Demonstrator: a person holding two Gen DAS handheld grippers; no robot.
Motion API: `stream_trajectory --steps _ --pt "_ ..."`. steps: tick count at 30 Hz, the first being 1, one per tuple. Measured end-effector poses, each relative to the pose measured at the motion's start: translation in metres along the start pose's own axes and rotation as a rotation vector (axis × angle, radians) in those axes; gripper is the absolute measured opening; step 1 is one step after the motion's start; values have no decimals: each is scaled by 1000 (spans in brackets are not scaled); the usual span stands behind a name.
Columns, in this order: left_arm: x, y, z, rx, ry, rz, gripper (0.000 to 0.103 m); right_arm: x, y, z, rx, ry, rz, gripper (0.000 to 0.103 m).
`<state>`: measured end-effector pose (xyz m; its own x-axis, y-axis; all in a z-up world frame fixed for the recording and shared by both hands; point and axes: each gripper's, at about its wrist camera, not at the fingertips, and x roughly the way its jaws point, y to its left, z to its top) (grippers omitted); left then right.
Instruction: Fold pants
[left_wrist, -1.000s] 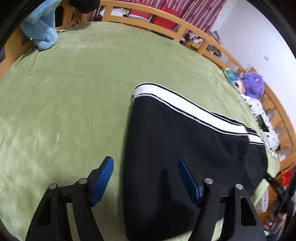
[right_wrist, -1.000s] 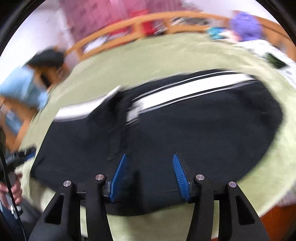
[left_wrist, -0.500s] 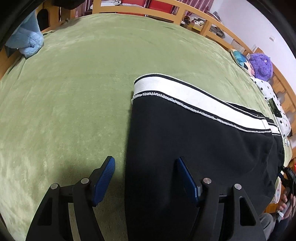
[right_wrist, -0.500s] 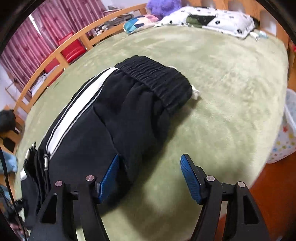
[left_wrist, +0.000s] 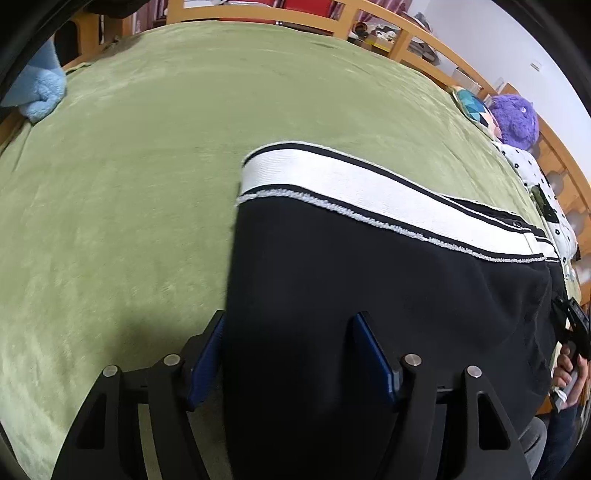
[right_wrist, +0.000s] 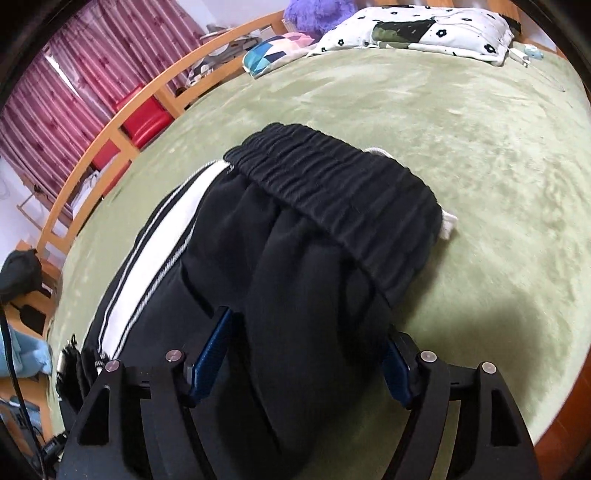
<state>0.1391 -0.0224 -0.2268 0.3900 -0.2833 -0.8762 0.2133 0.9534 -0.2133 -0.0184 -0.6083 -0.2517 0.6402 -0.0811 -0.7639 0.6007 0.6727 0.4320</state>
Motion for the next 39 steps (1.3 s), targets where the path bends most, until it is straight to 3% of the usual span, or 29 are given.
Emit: stream_trajectory --steps 2,3,5,6,7,9,12,18,21,24,28,30,31,33,35,36,39 --pt "2 -1 2 3 6 -21 56 4 4 4 0 -8 -13 68" --pt "3 -1 4 -1 7 -38 47 6 5 6 -1 -12 -19 64" --pt "0 2 5 -8 1 -63 30 6 7 7 -9 -26 -19 52" --pt "-2 3 6 -2 -6 -80 17 3 8 7 -14 -32 -6 41" --pt "-6 1 5 9 -14 -98 11 -1 10 8 -19 -34 13 32" --pt "-17 -2 5 34 -35 -104 10 -13 22 7 -49 -52 1 25" --pt "-41 7 10 8 -71 -158 9 -37 49 5 -125 -104 -35 20" --pt "-87 43 15 -41 -121 -224 10 -84 104 9 -151 -163 45 19" --pt "-112 56 13 5 -165 -121 10 -99 141 -5 -210 -162 116 19" --pt "-136 92 14 -30 -185 -65 10 -104 171 -31 -247 -127 193 19" --pt "-146 130 11 -60 -197 46 11 -87 187 -70 -273 -51 228 19" --pt "-130 142 6 -94 -156 48 14 -73 180 -83 -268 -12 197 21" --pt "-124 145 3 -104 -139 68 21 -66 172 -89 -255 11 159 26" --pt "-111 143 -5 -118 -105 202 25 -50 151 -98 -220 108 119 33" --pt "-112 137 -12 -114 -108 249 26 -46 134 -106 -178 187 108 35" --pt "-115 135 -17 -113 -115 235 29 -52 130 -111 -184 181 89 39" --pt "-131 123 -38 -104 -158 204 54 -79 134 -118 -270 103 16 46"
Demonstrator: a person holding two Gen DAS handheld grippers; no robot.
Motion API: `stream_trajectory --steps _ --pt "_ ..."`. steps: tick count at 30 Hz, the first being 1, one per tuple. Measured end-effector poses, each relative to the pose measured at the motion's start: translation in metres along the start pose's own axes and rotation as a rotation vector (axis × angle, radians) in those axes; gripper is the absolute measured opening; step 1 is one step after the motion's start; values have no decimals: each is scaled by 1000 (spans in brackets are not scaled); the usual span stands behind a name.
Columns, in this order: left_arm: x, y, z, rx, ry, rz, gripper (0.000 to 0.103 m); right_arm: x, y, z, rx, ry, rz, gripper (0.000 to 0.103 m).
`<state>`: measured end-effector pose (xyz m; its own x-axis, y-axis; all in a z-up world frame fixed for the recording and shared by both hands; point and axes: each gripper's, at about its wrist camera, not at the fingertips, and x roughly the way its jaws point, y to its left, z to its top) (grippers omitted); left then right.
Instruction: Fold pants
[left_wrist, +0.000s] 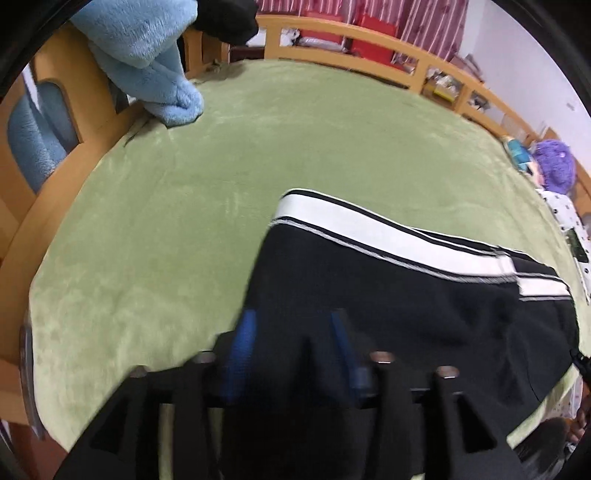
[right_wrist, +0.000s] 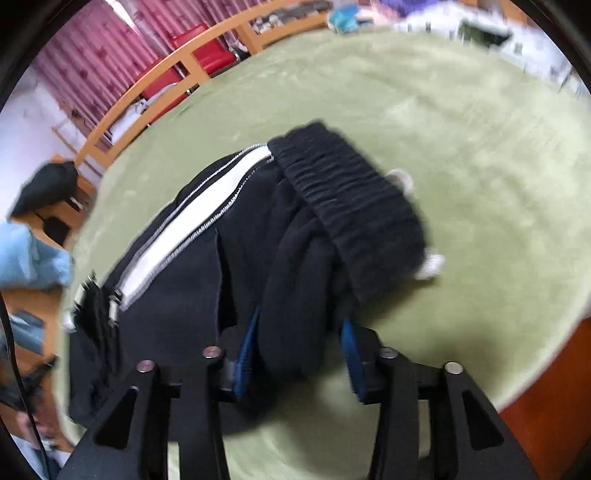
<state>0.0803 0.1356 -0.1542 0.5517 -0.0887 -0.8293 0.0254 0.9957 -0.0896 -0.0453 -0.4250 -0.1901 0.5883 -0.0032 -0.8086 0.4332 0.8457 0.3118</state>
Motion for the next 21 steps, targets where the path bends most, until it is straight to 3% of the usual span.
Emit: stream_trajectory --steps 2,5,7,10,13,16,21 --pt "-9 -6 -19 22 -21 -11 56 -19 7 -4 -41 -71 -26 46" --pt "2 -8 -42 28 41 -28 56 -26 25 -12 -83 -101 37 47" --pt "17 -10 -62 17 119 -23 56 -17 34 -20 -103 -73 55 47" --pt "9 -4 -75 36 95 -25 56 12 41 -33 -135 35 21 48" --pt "-12 16 -73 -43 68 -78 56 22 44 -44 -138 95 3 48" --pt "-25 43 -80 -151 7 -101 64 6 52 -48 -149 60 15 48" --pt "-2 84 -98 -348 23 -226 64 -9 64 -54 -159 44 1 51"
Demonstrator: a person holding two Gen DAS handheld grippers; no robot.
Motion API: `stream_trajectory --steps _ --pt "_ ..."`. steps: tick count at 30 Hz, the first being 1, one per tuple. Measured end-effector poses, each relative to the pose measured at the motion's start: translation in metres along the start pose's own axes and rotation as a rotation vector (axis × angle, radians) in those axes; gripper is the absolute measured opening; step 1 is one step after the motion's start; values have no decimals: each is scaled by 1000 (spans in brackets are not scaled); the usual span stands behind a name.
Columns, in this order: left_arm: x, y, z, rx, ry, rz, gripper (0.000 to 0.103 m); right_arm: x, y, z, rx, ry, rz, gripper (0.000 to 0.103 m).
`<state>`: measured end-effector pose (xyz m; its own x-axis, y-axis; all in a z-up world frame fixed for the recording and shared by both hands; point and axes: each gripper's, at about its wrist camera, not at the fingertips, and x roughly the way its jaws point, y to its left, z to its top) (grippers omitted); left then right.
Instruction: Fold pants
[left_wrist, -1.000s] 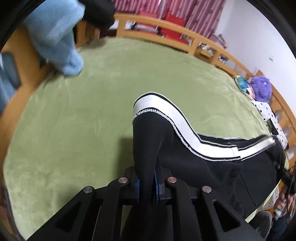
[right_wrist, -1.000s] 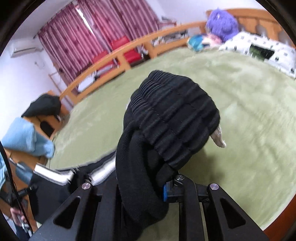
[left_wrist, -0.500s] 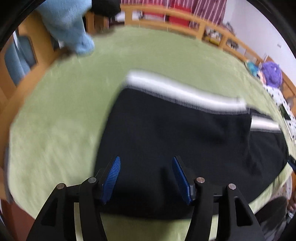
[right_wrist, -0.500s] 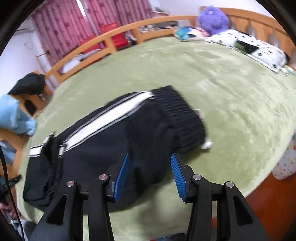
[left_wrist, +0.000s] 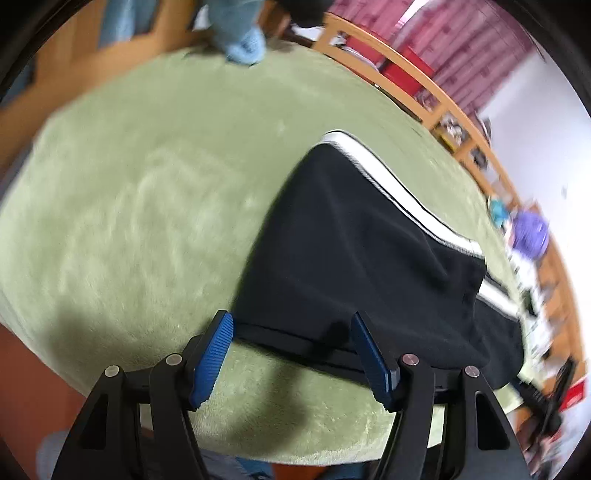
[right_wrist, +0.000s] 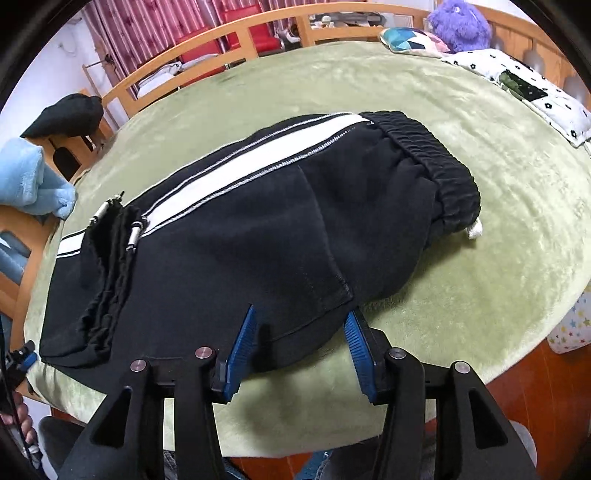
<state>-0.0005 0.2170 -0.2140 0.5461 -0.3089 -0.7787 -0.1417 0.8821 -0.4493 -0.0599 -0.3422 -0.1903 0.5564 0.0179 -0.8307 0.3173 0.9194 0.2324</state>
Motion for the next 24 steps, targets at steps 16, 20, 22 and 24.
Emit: stream_trajectory --steps 16,20,22,24 --pt "38 -5 -8 -101 -5 -129 55 -19 23 -12 -16 -23 0 51" --pt "36 -3 -8 -152 -47 -144 42 -20 20 -18 3 -16 20 51" --pt "26 -8 -3 -144 -81 -161 14 -24 16 -21 4 -24 27 51" --pt "6 -20 3 -107 -135 -157 13 -28 11 -21 6 -36 28 51"
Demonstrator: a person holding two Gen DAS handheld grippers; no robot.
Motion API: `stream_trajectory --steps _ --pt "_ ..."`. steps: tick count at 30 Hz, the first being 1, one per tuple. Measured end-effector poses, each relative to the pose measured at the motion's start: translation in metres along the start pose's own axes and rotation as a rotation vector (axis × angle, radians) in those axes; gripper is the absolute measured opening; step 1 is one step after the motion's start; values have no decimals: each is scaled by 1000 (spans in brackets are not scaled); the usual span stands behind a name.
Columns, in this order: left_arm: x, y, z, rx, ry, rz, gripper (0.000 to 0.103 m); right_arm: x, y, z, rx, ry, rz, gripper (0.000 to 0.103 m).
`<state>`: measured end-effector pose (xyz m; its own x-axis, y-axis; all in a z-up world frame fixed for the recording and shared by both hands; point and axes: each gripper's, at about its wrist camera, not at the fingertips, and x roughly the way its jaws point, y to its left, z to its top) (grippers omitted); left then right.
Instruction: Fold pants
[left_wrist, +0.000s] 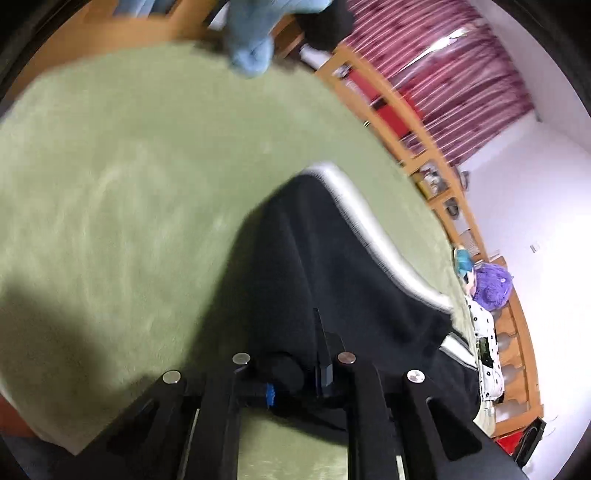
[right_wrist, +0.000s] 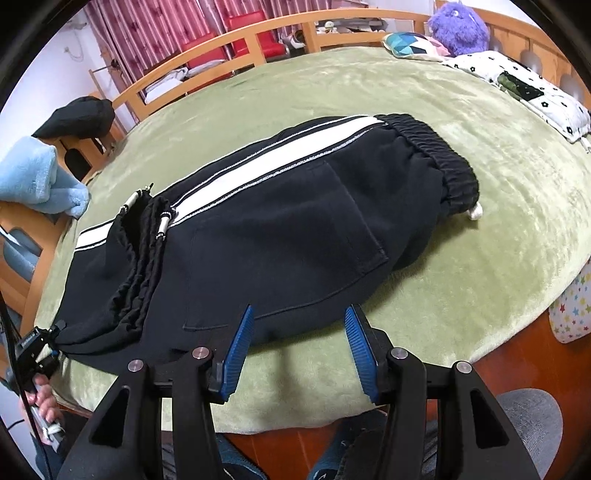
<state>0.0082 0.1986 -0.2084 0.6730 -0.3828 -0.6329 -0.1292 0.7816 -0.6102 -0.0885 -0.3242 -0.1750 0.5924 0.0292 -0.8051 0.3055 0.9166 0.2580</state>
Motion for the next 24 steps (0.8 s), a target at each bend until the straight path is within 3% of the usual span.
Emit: stream_trajectory --steps 2,4,7,11,18,22,24 --pt "-11 -20 5 33 -27 33 13 -6 -6 2 7 -18 15 51" --pt "-23 -57 8 128 -73 78 13 -15 -16 4 19 -43 33 51" --pt "-42 -123 9 314 -147 168 13 -28 -33 10 25 -80 55 51" --pt "-56 -230 -4 584 -212 182 13 -44 -59 20 30 -128 70 51" --pt "-46 -398 -69 883 -200 36 13 -68 -114 40 41 -199 39 51" --pt "-2 -475 -126 959 -98 -115 13 -77 -141 46 53 -210 24 51" --pt "24 -494 -152 954 -27 -210 16 -78 -152 47 65 -205 20 51"
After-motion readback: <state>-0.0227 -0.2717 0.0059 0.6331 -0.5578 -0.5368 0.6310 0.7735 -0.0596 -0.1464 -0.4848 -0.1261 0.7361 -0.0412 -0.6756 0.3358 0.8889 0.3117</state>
